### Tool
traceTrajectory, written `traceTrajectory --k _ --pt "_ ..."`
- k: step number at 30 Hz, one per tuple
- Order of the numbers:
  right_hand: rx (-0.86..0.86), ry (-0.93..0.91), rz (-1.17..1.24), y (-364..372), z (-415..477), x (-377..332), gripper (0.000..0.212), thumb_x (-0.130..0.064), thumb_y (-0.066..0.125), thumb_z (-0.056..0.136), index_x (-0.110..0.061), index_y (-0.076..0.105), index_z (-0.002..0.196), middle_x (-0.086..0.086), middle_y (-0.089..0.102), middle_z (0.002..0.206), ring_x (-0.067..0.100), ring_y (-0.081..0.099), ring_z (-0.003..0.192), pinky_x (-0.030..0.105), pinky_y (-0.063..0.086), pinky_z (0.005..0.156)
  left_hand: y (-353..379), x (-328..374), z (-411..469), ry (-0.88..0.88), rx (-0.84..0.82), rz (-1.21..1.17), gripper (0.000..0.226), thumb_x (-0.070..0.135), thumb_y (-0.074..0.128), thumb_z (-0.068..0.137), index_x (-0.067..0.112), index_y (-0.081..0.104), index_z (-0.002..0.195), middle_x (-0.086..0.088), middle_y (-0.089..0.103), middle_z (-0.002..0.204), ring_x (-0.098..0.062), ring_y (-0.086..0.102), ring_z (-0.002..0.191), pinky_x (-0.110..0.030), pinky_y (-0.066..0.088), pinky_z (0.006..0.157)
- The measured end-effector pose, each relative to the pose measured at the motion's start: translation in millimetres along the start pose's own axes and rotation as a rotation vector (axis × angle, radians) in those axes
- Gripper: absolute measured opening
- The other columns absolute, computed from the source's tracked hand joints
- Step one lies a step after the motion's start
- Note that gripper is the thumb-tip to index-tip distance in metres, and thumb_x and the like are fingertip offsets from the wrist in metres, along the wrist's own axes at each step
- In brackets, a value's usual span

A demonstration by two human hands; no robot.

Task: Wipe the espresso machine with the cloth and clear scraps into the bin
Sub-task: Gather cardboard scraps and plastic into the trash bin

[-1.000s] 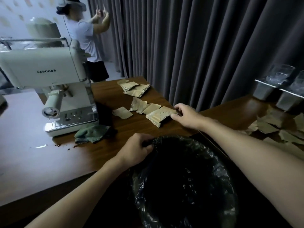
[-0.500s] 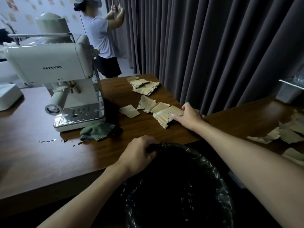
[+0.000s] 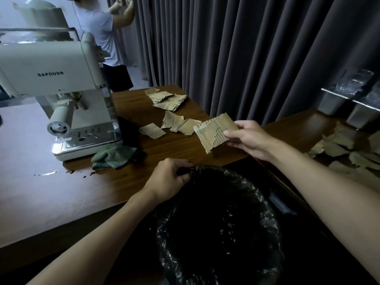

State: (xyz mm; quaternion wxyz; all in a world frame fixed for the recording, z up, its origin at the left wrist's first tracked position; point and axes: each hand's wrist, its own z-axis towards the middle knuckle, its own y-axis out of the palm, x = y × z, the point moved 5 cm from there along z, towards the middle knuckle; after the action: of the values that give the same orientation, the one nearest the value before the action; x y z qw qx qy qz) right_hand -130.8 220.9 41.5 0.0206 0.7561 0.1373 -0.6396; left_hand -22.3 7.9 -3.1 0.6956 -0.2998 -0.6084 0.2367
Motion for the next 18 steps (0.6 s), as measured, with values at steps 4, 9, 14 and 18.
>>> traceTrajectory --k 4,9,14,18 --pt "-0.246 0.014 0.033 -11 -54 -11 0.042 -0.002 0.065 0.087 -0.008 0.054 0.127 0.015 0.068 0.11 0.024 0.067 0.097 0.032 0.056 0.083 -1 -3 1 -0.014 0.004 -0.036 0.033 0.015 0.069 0.089 0.019 0.069 0.121 0.002 0.061 0.136 -0.013 0.053 0.128 -0.032 0.042 0.109" --pt "-0.451 0.032 -0.271 -19 -80 -7 0.047 -0.01 0.074 0.079 -0.014 0.059 0.124 0.014 0.069 0.113 0.026 0.067 0.101 0.033 0.055 0.084 1 -5 2 -0.043 0.064 -0.009 0.034 0.015 0.071 0.088 0.019 0.07 0.121 0.002 0.063 0.132 -0.013 0.055 0.125 -0.033 0.043 0.108" --pt "-0.695 -0.06 -0.688 -1 -65 -7 0.048 -0.027 0.08 0.077 -0.029 0.062 0.121 -0.003 0.071 0.107 0.003 0.065 0.087 0.025 0.051 0.082 2 -4 -1 -0.088 0.089 -0.002 0.035 0.014 0.071 0.088 0.018 0.069 0.123 0.004 0.063 0.133 -0.008 0.055 0.124 -0.032 0.042 0.11" --pt "-0.777 -0.133 -0.708 10 -36 -13 0.04 -0.029 0.075 0.082 -0.028 0.062 0.12 -0.005 0.071 0.106 0.005 0.067 0.094 0.025 0.053 0.085 3 -1 -5 -0.114 0.093 -0.011 0.035 0.014 0.072 0.087 0.018 0.07 0.121 0.008 0.064 0.131 -0.003 0.057 0.122 -0.035 0.043 0.11"
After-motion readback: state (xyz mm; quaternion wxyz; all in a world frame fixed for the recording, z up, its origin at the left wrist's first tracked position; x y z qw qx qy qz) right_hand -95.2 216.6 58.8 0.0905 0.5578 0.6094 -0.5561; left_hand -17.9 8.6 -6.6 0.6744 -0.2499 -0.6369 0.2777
